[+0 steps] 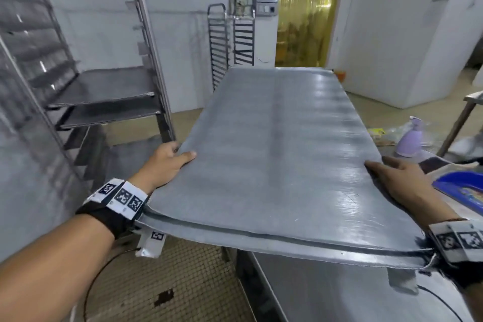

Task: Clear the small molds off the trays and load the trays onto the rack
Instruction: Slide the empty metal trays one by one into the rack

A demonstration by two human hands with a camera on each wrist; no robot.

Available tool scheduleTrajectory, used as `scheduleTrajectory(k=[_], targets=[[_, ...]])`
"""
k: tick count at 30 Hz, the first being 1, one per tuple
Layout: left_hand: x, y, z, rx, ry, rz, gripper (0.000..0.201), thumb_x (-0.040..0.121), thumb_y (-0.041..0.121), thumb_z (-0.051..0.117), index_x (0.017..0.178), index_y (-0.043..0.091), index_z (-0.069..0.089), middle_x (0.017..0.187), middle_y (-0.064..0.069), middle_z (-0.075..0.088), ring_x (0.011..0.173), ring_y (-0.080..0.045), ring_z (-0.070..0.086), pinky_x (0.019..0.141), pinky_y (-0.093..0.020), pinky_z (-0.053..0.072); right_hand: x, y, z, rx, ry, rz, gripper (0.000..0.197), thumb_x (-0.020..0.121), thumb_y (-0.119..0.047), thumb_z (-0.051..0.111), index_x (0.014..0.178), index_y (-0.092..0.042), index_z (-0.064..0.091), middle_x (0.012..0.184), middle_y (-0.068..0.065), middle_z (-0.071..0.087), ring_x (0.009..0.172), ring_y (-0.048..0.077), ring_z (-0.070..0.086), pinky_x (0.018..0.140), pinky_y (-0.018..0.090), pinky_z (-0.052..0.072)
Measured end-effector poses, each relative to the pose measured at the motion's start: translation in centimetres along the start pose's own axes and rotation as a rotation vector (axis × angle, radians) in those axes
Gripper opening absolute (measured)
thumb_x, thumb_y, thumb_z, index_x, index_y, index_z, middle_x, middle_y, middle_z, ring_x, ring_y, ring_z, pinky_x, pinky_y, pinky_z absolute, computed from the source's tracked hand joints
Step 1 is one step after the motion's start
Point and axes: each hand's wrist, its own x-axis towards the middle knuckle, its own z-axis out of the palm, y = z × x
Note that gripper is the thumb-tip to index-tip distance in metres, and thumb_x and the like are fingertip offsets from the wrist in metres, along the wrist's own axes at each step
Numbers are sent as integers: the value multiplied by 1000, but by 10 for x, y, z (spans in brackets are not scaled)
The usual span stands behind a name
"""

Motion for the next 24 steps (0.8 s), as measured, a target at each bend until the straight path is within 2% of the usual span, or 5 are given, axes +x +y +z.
scheduleTrajectory(k=[5,10,18,22,24], targets=[[-53,7,-40,4,113,-20,56,67,49,80,106,9,73,102,-8,78,95,-28,74,92,-45,57,-9,-25,25,80,-113,-10,24,91,-19,70,103,1,68,79,7,64,51,2,56,47,11,45],[-94,6,-71,32,246,-29,3,91,15,73,94,14,73,93,-7,78,79,-21,75,81,-38,58,-26,-51,55,102,-251,-49,22,92,-19,69,105,-1,70,72,5,67,52,4,58,46,11,46],[-157,4,-148,36,430,-77,13,89,16,75,99,7,74,90,-6,79,80,-22,73,80,-34,59,-55,-91,146,173,-475,-116,41,89,-16,74,112,15,61,70,3,64,42,-5,53,40,7,38],[-179,-6,-188,83,502,-96,17,87,20,78,100,9,74,87,-1,78,74,-12,74,73,-26,59,-57,-102,201,198,-590,-113,67,83,-23,80,130,15,51,117,18,64,53,-5,61,46,9,44],[-185,-14,-211,72,517,-99,38,77,35,85,102,9,75,92,-5,79,82,-17,76,77,-29,59,-60,-110,227,171,-627,-105,51,86,-18,77,121,14,58,106,19,69,55,-2,63,47,10,46]])
